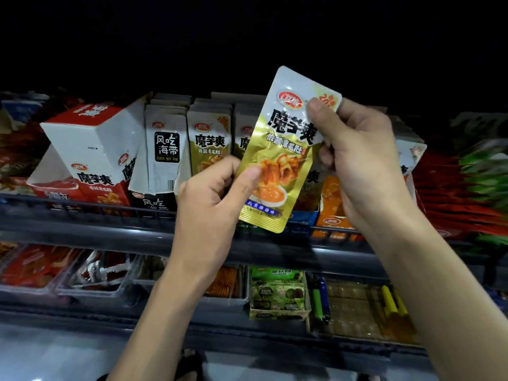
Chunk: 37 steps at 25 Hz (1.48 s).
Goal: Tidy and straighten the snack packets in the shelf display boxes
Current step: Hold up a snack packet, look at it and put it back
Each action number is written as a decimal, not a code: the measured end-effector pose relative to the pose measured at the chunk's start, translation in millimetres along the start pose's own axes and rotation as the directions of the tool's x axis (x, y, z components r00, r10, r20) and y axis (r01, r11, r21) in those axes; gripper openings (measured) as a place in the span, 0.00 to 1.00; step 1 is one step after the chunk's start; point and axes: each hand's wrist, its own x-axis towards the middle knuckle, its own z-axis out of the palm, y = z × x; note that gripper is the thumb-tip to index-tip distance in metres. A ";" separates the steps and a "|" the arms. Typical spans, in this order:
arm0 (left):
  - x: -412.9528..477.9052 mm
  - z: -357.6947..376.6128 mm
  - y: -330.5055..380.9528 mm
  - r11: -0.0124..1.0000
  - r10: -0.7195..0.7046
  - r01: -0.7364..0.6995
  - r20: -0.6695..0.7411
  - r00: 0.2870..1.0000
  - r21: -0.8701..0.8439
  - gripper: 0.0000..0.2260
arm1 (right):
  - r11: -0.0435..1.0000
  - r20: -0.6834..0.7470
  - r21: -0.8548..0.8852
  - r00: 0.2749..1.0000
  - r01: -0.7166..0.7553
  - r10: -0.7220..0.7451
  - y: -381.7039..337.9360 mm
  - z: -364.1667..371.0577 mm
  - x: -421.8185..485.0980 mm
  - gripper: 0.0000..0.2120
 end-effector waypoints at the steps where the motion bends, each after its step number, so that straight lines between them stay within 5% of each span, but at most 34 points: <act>1: -0.3 0.3 -1.0 1.000 -0.002 0.002 0.011 1.000 -0.019 0.12 | 1.000 0.006 0.008 1.000 -0.019 0.019 -0.7 -2.0 -0.7 0.07; 16: -1.5 -4.1 -3.4 0.987 0.031 -0.023 0.048 0.998 -0.158 0.12 | 0.999 0.033 0.030 0.999 -0.020 0.019 -3.5 4.0 -1.2 0.06; 23: -5.0 -7.8 1.1 0.961 0.047 0.022 0.239 0.970 -0.277 0.07 | 0.990 0.058 0.137 0.998 -0.022 0.014 -7.4 16.1 -2.9 0.08; 28: -4.5 -13.7 4.6 0.932 0.092 -0.007 0.219 0.971 -0.361 0.06 | 0.981 0.072 0.192 0.997 -0.011 -0.003 -12.8 24.3 -2.0 0.06; 34: -3.6 -21.1 7.6 0.961 0.088 -0.054 0.115 0.989 -0.272 0.08 | 0.995 0.082 0.098 0.997 -0.014 0.006 -17.5 26.9 -3.6 0.06; 37: -2.1 -25.9 0.9 1.000 0.003 -0.003 -0.010 1.000 -0.009 0.13 | 0.999 0.074 -0.037 0.997 0.028 -0.025 -12.2 30.3 2.5 0.06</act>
